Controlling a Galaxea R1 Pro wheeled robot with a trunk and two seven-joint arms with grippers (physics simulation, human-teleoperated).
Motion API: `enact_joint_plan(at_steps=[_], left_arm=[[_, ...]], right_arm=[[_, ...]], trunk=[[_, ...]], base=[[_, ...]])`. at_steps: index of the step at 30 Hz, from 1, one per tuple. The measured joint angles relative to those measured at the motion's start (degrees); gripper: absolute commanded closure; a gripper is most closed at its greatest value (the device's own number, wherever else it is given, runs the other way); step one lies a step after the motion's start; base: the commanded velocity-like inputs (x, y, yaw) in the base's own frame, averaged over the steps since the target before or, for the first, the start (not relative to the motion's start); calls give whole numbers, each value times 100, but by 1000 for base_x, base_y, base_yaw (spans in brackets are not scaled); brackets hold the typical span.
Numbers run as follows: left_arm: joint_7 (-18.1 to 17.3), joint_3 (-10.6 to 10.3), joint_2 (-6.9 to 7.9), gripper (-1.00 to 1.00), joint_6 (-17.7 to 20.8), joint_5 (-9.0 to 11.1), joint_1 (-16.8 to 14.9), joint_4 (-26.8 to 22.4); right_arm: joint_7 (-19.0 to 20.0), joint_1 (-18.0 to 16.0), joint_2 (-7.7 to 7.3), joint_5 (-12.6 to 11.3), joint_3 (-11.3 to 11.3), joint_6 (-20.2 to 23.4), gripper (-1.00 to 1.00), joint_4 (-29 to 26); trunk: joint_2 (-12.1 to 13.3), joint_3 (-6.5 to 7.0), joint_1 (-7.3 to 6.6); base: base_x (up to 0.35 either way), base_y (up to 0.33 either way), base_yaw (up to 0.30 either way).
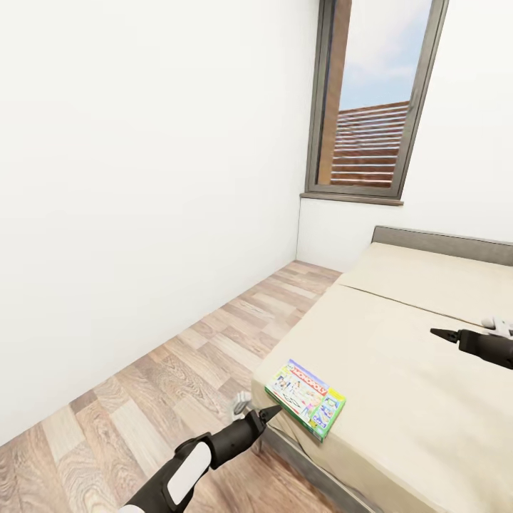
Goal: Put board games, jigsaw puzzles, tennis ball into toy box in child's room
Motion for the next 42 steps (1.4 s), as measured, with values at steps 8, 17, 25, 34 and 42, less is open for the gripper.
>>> enact_joint_plan(at_steps=[8, 17, 25, 34, 42], left_arm=[[-5, -125, -14, -100, -14, -2, -2, -36], [-3, -220, -19, -100, -20, -3, -7, -131], [-3, -243, -20, -100, -21, -3, -11, -234], [-2, -251, -20, -100, -17, 15, -21, -281], [-1, -254, -20, -100, -15, 38, -27, -296]], right_arm=[[0, 37, 33, 0, 0, 1, -100, -74], [0, 52, 46, 0, 0, 1, -100, -104], [0, 56, 53, 0, 0, 1, -100, -114], [0, 57, 55, 0, 0, 1, -100, -117], [0, 58, 58, 0, 1, 1, -100, -118]], trunk=[[0, 0, 0], [0, 0, 0], [0, 0, 0], [0, 0, 0], [0, 0, 0]], base=[[0, 0, -1], [0, 0, 0], [0, 0, 0], [0, 0, 0], [0, 0, 0]])
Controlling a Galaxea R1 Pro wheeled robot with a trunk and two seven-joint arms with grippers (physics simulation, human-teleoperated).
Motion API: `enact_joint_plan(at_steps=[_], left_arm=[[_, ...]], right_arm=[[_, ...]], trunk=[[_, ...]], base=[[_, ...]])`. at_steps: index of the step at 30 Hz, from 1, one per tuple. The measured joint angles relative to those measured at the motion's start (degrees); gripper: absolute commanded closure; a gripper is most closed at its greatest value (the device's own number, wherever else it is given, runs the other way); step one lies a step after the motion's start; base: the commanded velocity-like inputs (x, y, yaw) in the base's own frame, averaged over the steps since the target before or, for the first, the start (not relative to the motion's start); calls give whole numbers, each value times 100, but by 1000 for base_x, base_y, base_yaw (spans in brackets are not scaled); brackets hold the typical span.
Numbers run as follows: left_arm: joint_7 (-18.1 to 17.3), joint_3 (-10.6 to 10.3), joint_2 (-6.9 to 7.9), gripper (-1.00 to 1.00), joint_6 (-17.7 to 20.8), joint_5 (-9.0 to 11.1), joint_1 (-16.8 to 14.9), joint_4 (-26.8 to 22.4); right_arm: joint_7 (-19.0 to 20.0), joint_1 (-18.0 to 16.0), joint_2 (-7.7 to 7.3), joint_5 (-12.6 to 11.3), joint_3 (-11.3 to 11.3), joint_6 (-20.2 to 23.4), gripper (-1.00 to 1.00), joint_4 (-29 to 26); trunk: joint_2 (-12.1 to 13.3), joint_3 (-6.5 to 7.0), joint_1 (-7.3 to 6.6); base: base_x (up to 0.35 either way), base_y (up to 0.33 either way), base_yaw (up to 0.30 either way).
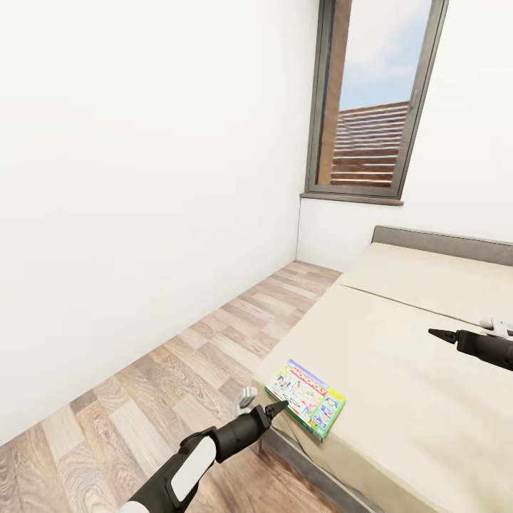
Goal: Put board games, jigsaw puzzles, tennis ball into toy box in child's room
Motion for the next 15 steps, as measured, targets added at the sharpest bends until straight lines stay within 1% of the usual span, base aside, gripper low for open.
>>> enact_joint_plan(at_steps=[15], left_arm=[[0, 4, 0, -100, -5, 15, -1, -6]], right_arm=[[0, 0, 1, 0, -1, 0, -100, 0]], trunk=[[0, 0, 0]], base=[[0, 0, -6]])
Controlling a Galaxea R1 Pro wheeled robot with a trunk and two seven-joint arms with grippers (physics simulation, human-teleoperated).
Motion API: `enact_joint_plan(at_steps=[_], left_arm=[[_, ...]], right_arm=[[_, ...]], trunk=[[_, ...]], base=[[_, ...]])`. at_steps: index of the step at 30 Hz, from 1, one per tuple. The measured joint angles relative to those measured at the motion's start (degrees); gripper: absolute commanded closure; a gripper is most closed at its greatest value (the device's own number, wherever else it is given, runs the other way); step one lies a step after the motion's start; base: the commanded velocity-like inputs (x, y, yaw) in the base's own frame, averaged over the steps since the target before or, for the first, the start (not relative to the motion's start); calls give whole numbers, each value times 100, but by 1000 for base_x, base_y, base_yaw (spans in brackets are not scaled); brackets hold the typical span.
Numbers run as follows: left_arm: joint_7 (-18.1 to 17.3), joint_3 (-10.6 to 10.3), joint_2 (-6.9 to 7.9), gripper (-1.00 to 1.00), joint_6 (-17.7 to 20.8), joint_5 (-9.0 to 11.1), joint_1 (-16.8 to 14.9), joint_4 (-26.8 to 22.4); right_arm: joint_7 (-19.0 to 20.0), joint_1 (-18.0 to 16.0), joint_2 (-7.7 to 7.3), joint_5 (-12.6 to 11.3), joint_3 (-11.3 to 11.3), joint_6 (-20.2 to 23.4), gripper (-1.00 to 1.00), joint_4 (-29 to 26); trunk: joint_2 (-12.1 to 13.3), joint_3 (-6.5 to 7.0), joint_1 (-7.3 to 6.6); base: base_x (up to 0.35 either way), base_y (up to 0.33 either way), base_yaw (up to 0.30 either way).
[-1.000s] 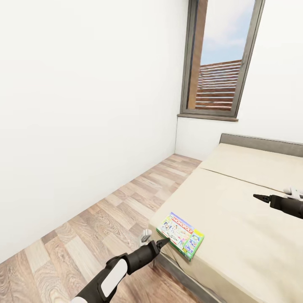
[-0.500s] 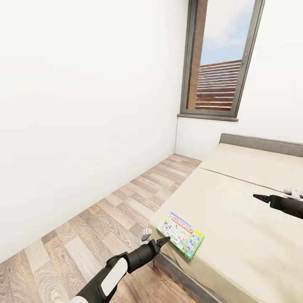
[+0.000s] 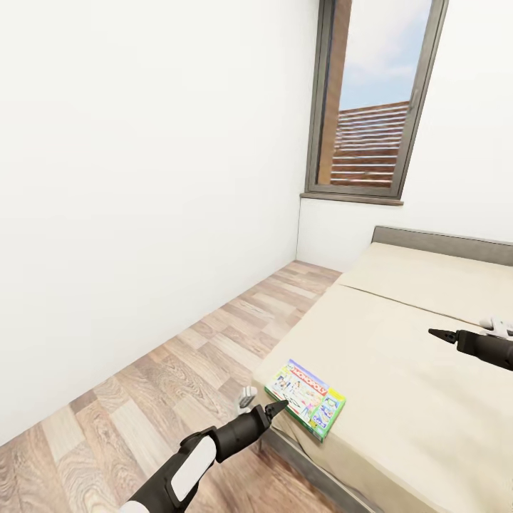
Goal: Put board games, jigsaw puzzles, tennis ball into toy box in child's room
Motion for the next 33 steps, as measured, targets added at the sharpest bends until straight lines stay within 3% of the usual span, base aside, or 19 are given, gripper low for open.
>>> enact_joint_plan(at_steps=[16, 33], left_arm=[[-54, 3, 0, -100, -4, 5, 0, -1], [-117, 10, 0, -100, -5, 5, 0, -1]], right_arm=[[0, 2, 0, -1, 7, 0, -100, 0], [0, 54, 5, 0, 8, 0, -100, -66]], trunk=[[0, 0, 0], [0, 0, 0]], base=[[0, 0, -122], [0, 0, -22]])
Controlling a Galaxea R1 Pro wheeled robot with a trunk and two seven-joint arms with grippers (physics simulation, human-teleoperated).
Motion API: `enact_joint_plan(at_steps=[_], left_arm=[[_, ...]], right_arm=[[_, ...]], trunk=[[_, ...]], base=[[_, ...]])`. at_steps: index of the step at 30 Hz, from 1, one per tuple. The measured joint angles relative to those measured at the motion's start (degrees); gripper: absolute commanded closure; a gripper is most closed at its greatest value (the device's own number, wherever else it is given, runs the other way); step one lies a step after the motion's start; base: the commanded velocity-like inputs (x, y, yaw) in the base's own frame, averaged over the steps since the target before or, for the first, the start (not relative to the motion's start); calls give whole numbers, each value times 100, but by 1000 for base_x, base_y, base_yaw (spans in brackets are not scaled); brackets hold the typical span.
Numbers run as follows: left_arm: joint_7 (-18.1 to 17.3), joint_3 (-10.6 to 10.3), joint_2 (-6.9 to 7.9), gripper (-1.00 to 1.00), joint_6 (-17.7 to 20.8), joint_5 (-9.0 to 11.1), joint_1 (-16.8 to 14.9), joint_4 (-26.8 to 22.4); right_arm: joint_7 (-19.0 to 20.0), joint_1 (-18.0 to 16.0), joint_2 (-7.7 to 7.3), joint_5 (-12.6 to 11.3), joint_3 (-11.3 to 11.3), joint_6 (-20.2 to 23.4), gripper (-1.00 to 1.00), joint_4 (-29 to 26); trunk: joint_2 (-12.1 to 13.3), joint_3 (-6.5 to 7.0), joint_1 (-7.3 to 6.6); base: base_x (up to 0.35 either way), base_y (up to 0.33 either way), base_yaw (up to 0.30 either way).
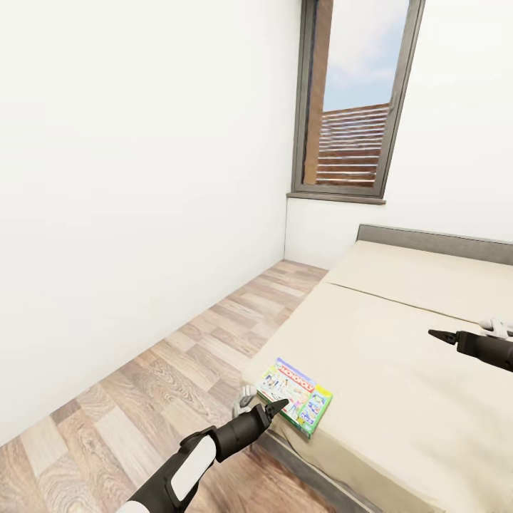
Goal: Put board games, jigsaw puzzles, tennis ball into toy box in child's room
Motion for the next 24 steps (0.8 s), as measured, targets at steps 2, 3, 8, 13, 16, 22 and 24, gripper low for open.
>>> enact_joint_plan(at_steps=[2, 3, 8, 13, 16, 22, 24], left_arm=[[-1, 1, 0, -100, 0, 0, 0, 0], [-1, 0, 0, -100, 0, 0, 0, 0], [-11, 7, 0, -100, 0, 2, 0, 0], [-43, 9, 0, -100, -1, 1, -2, 0], [-86, 9, 0, -100, -1, 1, -1, 0], [-148, 14, 2, -100, -2, 0, -4, 0], [-161, 17, 3, -100, -2, 0, -5, 0]], right_arm=[[0, 9, 2, 0, 0, 0, -100, -13], [0, 9, 3, 0, 0, 0, -100, -13], [0, 34, 24, 0, 0, 0, -100, -62], [0, 47, 43, 0, 0, -1, -100, -81], [0, 52, 54, 0, 0, -1, -100, -88], [0, 56, 64, 0, 0, -2, -100, -95], [0, 57, 66, 0, 0, -2, -100, -98]], trunk=[[0, 0, 0], [0, 0, 0], [0, 0, 0], [0, 0, 0], [0, 0, 0], [0, 0, 0], [0, 0, 0]], base=[[0, 0, -5], [0, 0, -4], [0, 0, -3], [0, 0, -1], [0, 0, 0], [0, 0, 0], [0, 0, 0]])
